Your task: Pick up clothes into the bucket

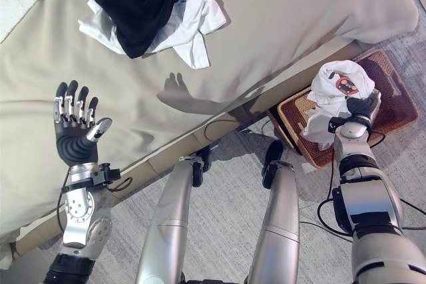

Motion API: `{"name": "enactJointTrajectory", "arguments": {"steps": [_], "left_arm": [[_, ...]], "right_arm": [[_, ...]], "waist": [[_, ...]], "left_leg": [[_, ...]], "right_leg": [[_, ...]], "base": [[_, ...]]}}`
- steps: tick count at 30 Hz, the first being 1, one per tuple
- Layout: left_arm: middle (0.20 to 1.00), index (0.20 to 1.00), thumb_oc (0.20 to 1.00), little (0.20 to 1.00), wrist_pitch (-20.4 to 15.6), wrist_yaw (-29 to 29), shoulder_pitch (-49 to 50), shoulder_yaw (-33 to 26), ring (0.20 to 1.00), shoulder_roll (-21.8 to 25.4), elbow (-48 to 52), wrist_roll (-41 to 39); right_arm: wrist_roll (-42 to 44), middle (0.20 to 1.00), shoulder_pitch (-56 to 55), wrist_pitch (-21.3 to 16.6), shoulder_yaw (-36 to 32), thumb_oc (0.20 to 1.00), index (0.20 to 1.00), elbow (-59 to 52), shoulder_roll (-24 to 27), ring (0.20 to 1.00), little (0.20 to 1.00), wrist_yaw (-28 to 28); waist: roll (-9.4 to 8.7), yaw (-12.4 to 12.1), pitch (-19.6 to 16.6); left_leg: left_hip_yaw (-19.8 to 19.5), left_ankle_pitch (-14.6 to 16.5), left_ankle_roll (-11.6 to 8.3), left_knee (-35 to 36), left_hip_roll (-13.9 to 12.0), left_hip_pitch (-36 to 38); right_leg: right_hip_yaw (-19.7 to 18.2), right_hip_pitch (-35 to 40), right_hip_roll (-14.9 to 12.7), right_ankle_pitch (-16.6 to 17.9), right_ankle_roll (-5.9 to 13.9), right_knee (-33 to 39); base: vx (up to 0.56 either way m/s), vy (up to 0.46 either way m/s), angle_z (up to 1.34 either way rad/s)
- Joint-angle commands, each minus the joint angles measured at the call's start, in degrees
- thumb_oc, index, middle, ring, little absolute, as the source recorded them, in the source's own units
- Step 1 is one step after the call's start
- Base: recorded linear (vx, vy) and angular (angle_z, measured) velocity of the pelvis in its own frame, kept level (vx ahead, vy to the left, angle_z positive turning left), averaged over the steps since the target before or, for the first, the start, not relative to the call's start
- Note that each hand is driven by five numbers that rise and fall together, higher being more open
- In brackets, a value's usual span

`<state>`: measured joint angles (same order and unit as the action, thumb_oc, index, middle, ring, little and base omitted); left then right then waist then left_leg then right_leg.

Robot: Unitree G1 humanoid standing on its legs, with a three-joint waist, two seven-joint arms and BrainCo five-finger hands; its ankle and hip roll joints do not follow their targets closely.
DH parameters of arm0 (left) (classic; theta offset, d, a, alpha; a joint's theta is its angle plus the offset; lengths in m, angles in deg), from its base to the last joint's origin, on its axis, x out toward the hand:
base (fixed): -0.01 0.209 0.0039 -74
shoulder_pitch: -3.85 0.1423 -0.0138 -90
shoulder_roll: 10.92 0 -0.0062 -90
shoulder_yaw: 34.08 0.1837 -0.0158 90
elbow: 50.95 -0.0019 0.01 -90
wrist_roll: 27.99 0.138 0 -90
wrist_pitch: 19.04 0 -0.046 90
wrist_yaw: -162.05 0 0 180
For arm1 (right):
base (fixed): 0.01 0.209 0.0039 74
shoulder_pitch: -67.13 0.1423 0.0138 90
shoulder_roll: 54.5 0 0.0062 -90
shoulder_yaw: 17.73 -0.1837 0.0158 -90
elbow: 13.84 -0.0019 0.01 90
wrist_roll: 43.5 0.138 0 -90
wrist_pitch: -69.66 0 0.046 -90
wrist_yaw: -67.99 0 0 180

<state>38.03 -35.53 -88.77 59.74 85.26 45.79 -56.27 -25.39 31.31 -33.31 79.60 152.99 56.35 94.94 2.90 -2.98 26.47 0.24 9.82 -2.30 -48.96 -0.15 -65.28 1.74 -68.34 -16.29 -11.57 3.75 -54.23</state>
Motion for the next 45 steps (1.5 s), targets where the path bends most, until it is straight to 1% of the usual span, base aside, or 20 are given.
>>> {"name": "enactJointTrajectory", "arguments": {"steps": [1, 5, 9, 11, 12, 13, 14, 15, 22, 27, 31, 32, 35, 37, 39, 40, 41, 42, 43, 45], "left_arm": [[1.0, 1.0, 1.0, 1.0, -2.8, -0.85, 1.81, -0.75, 1.0, -1.42, 5.74, 0.21], [1.0, 1.0, 1.0, 1.0, -2.76, -0.98, 1.74, -0.46, 1.0, -1.45, 5.98, -0.23], [1.0, 1.0, 1.0, 1.0, -2.07, -1.35, 1.21, -0.25, 1.0, -1.14, 6.3, -0.16], [1.0, 1.0, 1.0, 1.0, -1.81, -1.3, 0.99, -0.34, 1.0, -1.06, 6.41, -0.22], [1.0, 1.0, 1.0, 1.0, -1.72, -1.25, 0.92, -0.57, 1.0, -1.09, 6.56, -0.35], [1.0, 1.0, 1.0, 1.0, -1.66, -1.19, 0.84, -0.97, 1.0, -1.02, 6.8, -0.43], [1.0, 1.0, 1.0, 1.0, -1.8, -1.23, 0.73, -1.18, 1.0, -1.05, 6.91, -0.45], [1.0, 1.0, 1.0, 1.0, -1.95, -1.25, 0.74, -1.32, 1.0, -1.09, 6.76, -0.47], [1.0, 1.0, 1.0, 1.0, -2.47, -1.67, 0.38, -2.04, 1.0, -1.45, 6.74, -0.93], [1.0, 1.0, 1.0, 1.0, -2.75, -1.63, -0.27, -2.36, 1.0, -1.47, 6.19, -0.85], [1.0, 1.0, 1.0, 1.0, -3.11, -1.17, -0.82, -2.43, 1.0, -1.61, 5.57, -1.16], [1.0, 1.0, 1.0, 1.0, -3.22, -0.73, -1.46, -2.38, 1.0, -1.93, 5.05, -1.91], [1.0, 1.0, 1.0, 1.0, -3.21, -0.66, -2.56, -2.38, 1.0, -2.11, 4.41, -2.05], [1.0, 1.0, 1.0, 1.0, -3.14, -0.5, -3.38, -2.54, 1.0, -2.41, 3.28, -2.14], [1.0, 1.0, 1.0, 1.0, -3.14, -0.57, -4.13, -3.09, 1.0, -2.83, 1.96, -1.76], [1.0, 1.0, 1.0, 1.0, -3.25, -0.69, -4.68, -3.28, 1.0, -2.91, -0.03, -0.99], [1.0, 1.0, 1.0, 1.0, -3.29, -0.7, -4.63, -3.23, 1.0, -2.85, -0.07, -0.99], [1.0, 1.0, 1.0, 1.0, -3.16, -0.75, -4.9, -3.86, 1.0, -3.09, -2.01, -0.13], [1.0, 1.0, 1.0, 1.0, -3.2, -0.75, -4.82, -3.77, 1.0, -3.02, -2.05, -0.14], [1.0, 1.0, 1.0, 1.0, -2.99, -0.92, -5.03, -3.83, 1.0, -2.85, -5.11, 1.56]], "right_arm": [[-0.91, 0.2, -1.62, -0.34, -0.04, 0.2, 0.2, 1.16, 4.24, 0.2, 0.2, 2.89], [-1.37, 0.2, -2.01, 0.54, -0.21, 0.2, 0.2, 2.41, 4.69, 0.2, 0.2, 2.95], [-1.96, 0.2, -0.7, 3.27, -0.54, 0.2, 0.2, 7.66, 4.54, 0.2, 0.2, 3.79], [-1.39, 0.2, -0.31, 3.16, -0.73, 0.2, 0.2, 7.79, 3.89, 0.2, 0.2, 3.94], [-1.0, 0.253, -0.41, 2.83, -0.87, 0.253, 0.253, 7.41, 3.44, 0.253, 0.253, 3.96], [-0.57, 0.667, -0.8, 2.46, -1.19, 0.667, 0.667, 6.67, 3.16, 0.667, 0.667, 4.09], [-0.3, 0.667, -1.16, 2.0, -1.33, 0.667, 0.667, 6.01, 2.83, 0.667, 0.667, 4.12], [-0.38, 1.0, -1.41, 1.77, -1.3, 1.0, 1.0, 5.49, 2.46, 1.0, 1.0, 4.14], [-0.43, 1.0, -0.62, 1.51, -1.56, 1.0, 1.0, 5.47, 1.67, 1.0, 1.0, 4.53], [-0.34, 1.0, -0.55, 1.39, -1.62, 1.0, 1.0, 5.66, 1.07, 1.0, 1.0, 4.32], [-0.12, 1.0, -0.01, 1.06, -1.65, 1.0, 1.0, 5.28, 0.58, 1.0, 1.0, 4.13], [-0.46, 1.0, -0.27, 1.31, -1.64, 1.0, 1.0, 5.52, 0.19, 1.0, 1.0, 3.94], [-0.79, 1.0, -0.83, 1.67, -1.57, 1.0, 1.0, 5.95, -0.74, 1.0, 1.0, 3.69], [-0.37, 1.0, -2.26, 0.95, -2.08, 1.0, 1.0, 4.57, -2.13, 1.0, 1.0, 3.88], [0.83, 1.0, -5.17, -1.15, -2.74, 1.0, 1.0, 0.53, -4.28, 1.0, 1.0, 3.7], [1.0, 1.0, -8.99, -3.14, -3.01, 1.0, 1.0, -4.86, -6.79, 1.0, 1.0, 3.61], [0.92, 1.0, -9.22, -3.06, -3.11, 1.0, 1.0, -5.09, -6.88, 1.0, 1.0, 3.71], [0.7, 1.0, -15.1, -5.76, -3.71, 1.0, 1.0, -15.37, -9.57, 1.0, 1.0, 3.45], [0.57, 1.0, -15.45, -5.61, -3.84, 1.0, 1.0, -15.74, -9.67, 1.0, 1.0, 3.59], [-0.73, 1.0, -21.16, -7.33, -4.87, 1.0, 1.0, -24.81, -11.5, 1.0, 1.0, 3.21]], "waist": [[2.68, 0.97, -4.0], [2.55, 1.02, -4.15], [2.61, 0.83, -4.57], [2.64, 0.87, -4.72], [2.68, 0.88, -4.81], [2.66, 0.97, -4.87], [2.66, 1.0, -4.93], [2.61, 1.01, -5.04], [2.17, 1.01, -6.2], [1.91, 0.94, -6.52], [1.78, 0.91, -6.69], [1.55, 0.96, -6.71], [1.29, 1.06, -7.06], [0.89, 1.43, -7.2], [0.3, 1.95, -7.55], [-0.32, 2.53, -7.87], [-0.35, 2.55, -7.67], [-1.11, 3.46, -7.85], [-1.14, 3.45, -7.68], [-1.73, 4.05, -7.88]], "left_leg": [[-0.2, 5.36, 0.5, -5.17, 0.6, -1.96], [-0.46, 5.26, 0.5, -5.19, 0.7, -2.22], [-0.43, 5.09, 0.48, -4.72, 0.68, -2.26], [-0.44, 4.95, 0.5, -4.43, 0.6, -2.29], [-0.45, 4.89, 0.55, -4.34, 0.6, -2.26], [-0.53, 4.81, 0.58, -4.27, 0.7, -2.26], [-0.6, 4.77, 0.59, -4.22, 0.75, -2.23], [-0.55, 4.69, 0.59, -4.11, 0.71, -2.2], [-0.76, 3.7, 0.56, -1.6, 0.43, -1.22], [-0.73, 2.06, 0.49, 3.16, -0.18, 1.21], [-0.37, -0.55, 0.34, 9.92, -0.61, 4.95], [0.08, -3.28, 0.48, 13.24, -0.74, 6.34], [0.08, -4.42, 0.28, 16.38, -0.76, 9.03], [0.03, -5.21, 0.13, 19.04, -0.95, 11.83], [-0.21, -5.84, -0.07, 21.71, -1.12, 14.8], [-0.5, -6.63, -0.39, 24.3, -1.23, 18.37], [-0.55, -6.75, -0.4, 24.58, -1.21, 18.82], [-0.89, -7.75, -0.91, 27.5, -1.49, 22.82], [-0.94, -7.87, -0.92, 27.79, -1.48, 23.28], [-1.29, -8.73, -1.21, 30.89, -1.85, 27.74]], "right_leg": [[-3.5, 1.56, 1.19, 1.25, 2.25, 2.9], [-3.54, 1.35, 1.24, 1.2, 2.2, 2.79], [-3.39, 1.2, 1.24, 1.27, 2.07, 2.93], [-3.28, 1.23, 1.23, 1.33, 2.04, 3.19], [-3.24, 1.2, 1.26, 1.34, 2.03, 3.16], [-3.25, 1.15, 1.28, 1.36, 2.01, 3.11], [-3.22, 1.17, 1.26, 1.33, 2.03, 3.14], [-3.19, 1.24, 1.29, 1.36, 2.06, 3.23], [-2.58, 2.26, 1.27, 2.14, 2.35, 5.59], [-1.67, 4.28, 1.02, 3.74, 2.74, 9.53], [-0.81, 7.35, 1.0, 5.95, 3.46, 14.99], [-0.07, 8.9, 0.88, 8.7, 3.45, 18.53], [0.59, 11.57, 0.91, 10.02, 3.86, 21.86], [1.24, 14.41, 1.08, 11.08, 4.19, 24.68], [1.41, 17.42, 1.39, 11.91, 4.51, 27.3], [1.97, 21.1, 1.48, 12.79, 4.85, 30.07], [2.07, 21.58, 1.47, 12.88, 4.85, 30.33], [2.67, 25.9, 1.73, 13.87, 5.05, 33.43], [2.77, 26.39, 1.72, 13.95, 5.05, 33.69], [3.57, 30.96, 1.99, 14.63, 5.29, 36.58]], "base": [[0.0, 0.0, 0.0], [0.0, 0.0, 0.0], [0.0, 0.0, 0.0], [0.0, 0.0, 0.0], [0.0, 0.0, 0.0], [0.0, 0.0, 0.0], [0.0, 0.0, 0.0], [0.0, 0.0, 0.0], [0.0, 0.0, 0.0], [0.0, 0.0, 0.0], [-0.05, 0.0, -0.04], [-0.1, 0.005, -0.05], [-0.03, -0.002, -0.01], [0.01, -0.01, -0.02], [0.05, -0.035, -0.05], [0.07, -0.04, -0.02], [0.1, -0.072, -0.01], [0.05, -0.042, 0.01], [0.08, -0.056, -0.06], [0.09, -0.046, -0.08]]}}
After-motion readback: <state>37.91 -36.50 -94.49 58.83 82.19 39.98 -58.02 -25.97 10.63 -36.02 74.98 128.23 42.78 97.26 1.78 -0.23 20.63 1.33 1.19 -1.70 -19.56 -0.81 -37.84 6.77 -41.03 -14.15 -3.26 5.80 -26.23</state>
